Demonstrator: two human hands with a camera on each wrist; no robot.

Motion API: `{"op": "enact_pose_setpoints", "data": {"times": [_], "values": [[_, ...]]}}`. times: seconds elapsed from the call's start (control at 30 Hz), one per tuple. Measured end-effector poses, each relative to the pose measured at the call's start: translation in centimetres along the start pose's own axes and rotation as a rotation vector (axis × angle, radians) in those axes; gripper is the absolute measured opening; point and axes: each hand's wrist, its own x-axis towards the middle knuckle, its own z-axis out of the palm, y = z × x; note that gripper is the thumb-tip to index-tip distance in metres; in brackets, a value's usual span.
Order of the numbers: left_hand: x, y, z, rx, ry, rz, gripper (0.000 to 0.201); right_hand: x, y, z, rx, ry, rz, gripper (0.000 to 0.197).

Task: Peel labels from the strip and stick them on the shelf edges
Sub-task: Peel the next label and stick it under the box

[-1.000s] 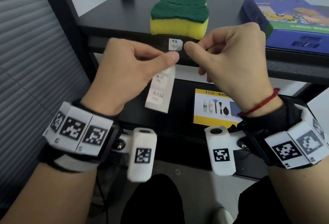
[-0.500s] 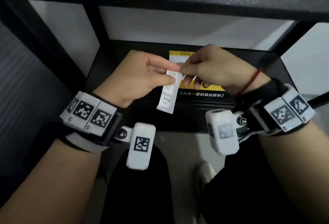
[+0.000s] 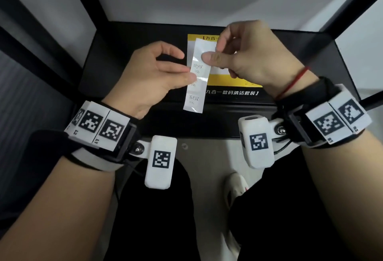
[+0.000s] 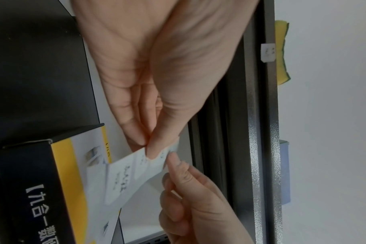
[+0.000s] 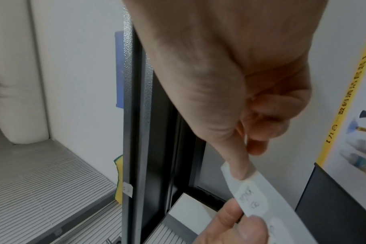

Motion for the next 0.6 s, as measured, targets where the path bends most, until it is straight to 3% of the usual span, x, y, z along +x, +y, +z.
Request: {"op": "enact_pose_setpoints", "data": {"times": [0.07, 0.17, 0.33, 0.6], "values": [[0.19, -0.02, 0.19, -0.011, -0.009, -0.009, 0.041, 0.00, 0.26, -0.19, -0.044, 0.053, -0.102, 0.036], [0.43, -0.19, 0.40, -0.021, -0.020, -0.009, 0.039, -0.16, 0.46, -0.26, -0.082, 0.028, -0.216, 0.029], [0.57, -0.03, 0.70, 0.001, -0.035, 0.037, 0.036, -0.33, 0.93, 0.01, -0.203, -0.045, -0.268, 0.024], [0.59, 0.28, 0.72, -0.028, -0.067, 0.108, 0.030, 0.08, 0.99, 0.33, -0.274, -0.003, -0.326, 0.021]]}}
